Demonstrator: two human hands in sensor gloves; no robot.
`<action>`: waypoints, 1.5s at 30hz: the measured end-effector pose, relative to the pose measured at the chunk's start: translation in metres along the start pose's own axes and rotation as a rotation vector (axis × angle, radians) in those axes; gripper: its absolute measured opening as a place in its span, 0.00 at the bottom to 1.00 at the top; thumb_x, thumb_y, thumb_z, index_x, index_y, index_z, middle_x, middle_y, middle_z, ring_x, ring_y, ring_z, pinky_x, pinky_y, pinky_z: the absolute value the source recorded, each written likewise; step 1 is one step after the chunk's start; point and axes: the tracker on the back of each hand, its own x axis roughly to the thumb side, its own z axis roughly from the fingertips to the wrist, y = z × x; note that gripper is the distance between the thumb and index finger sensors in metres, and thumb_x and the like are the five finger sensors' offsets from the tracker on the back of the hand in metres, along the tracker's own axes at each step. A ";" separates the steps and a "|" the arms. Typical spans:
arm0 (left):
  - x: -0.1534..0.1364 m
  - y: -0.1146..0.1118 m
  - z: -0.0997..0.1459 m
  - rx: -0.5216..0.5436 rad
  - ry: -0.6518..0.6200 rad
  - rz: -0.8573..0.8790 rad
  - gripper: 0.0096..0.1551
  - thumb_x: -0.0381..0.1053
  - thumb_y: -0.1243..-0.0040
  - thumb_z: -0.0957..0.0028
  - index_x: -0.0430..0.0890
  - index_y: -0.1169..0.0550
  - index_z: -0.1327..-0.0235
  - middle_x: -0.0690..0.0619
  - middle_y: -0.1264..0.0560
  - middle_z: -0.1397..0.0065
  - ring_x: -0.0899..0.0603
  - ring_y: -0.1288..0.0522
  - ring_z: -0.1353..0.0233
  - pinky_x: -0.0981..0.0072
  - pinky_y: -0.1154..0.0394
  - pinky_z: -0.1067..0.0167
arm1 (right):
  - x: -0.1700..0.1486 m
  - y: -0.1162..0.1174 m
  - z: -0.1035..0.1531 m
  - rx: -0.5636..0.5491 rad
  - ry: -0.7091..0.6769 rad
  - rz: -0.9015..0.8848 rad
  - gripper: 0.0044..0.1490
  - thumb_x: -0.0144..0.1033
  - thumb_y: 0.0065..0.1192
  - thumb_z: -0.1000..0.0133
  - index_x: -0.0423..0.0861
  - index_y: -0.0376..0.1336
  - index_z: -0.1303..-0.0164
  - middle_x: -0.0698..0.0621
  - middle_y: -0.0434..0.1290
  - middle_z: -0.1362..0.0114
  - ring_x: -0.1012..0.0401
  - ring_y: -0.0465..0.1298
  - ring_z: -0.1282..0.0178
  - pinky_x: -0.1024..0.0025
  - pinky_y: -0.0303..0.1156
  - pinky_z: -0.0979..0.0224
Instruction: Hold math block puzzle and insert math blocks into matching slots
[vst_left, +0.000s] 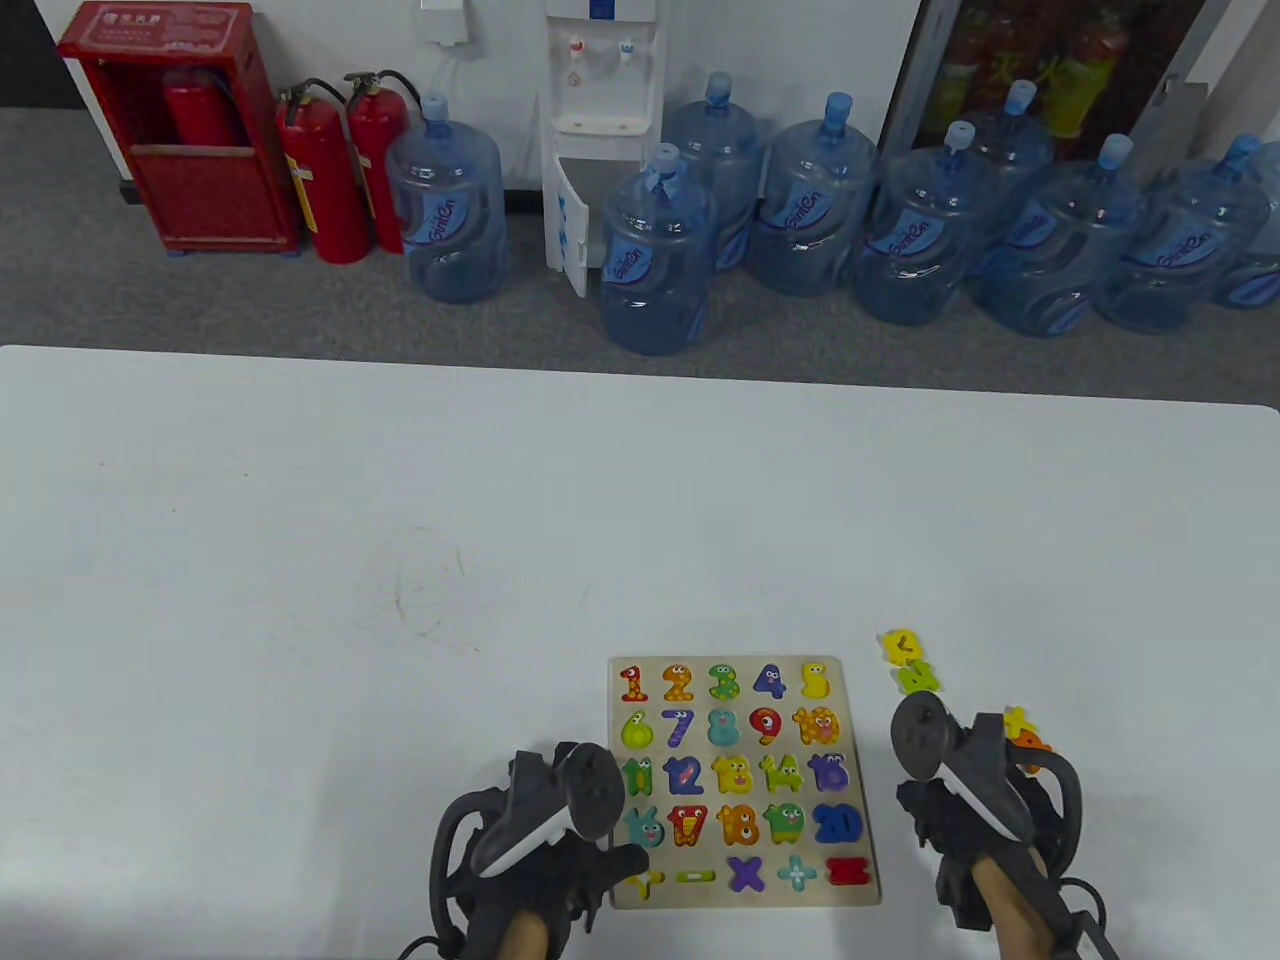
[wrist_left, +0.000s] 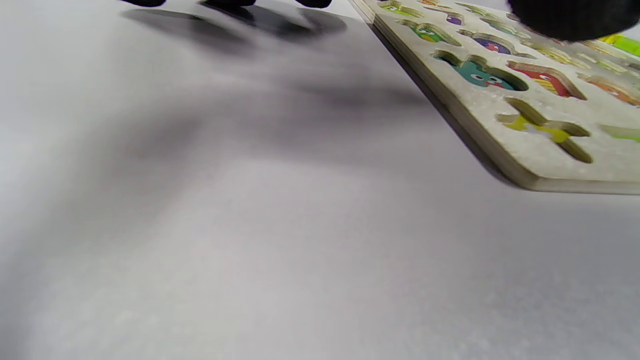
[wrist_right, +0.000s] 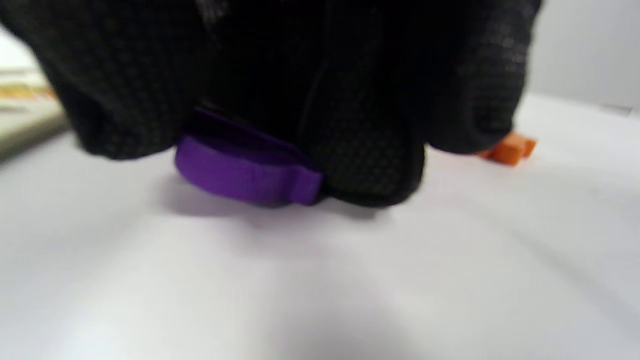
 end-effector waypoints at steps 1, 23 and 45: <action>0.000 0.000 0.000 0.000 0.001 -0.001 0.55 0.73 0.47 0.62 0.57 0.49 0.22 0.55 0.54 0.16 0.29 0.52 0.16 0.27 0.45 0.27 | -0.003 -0.001 0.000 0.012 -0.008 -0.041 0.28 0.46 0.73 0.68 0.50 0.72 0.58 0.45 0.78 0.44 0.56 0.87 0.56 0.66 0.83 0.54; 0.000 0.000 0.001 0.001 0.001 0.005 0.55 0.73 0.47 0.62 0.57 0.49 0.22 0.56 0.54 0.16 0.28 0.52 0.16 0.27 0.44 0.27 | -0.036 -0.006 -0.007 0.019 0.090 -0.321 0.24 0.34 0.73 0.65 0.48 0.72 0.58 0.43 0.79 0.46 0.62 0.89 0.63 0.72 0.85 0.60; 0.000 0.000 0.000 -0.003 -0.003 0.014 0.55 0.73 0.47 0.62 0.57 0.49 0.22 0.56 0.54 0.16 0.28 0.53 0.16 0.27 0.44 0.27 | -0.010 0.000 0.004 -0.056 -0.129 -0.055 0.27 0.31 0.66 0.60 0.54 0.68 0.48 0.50 0.71 0.33 0.55 0.81 0.44 0.57 0.75 0.38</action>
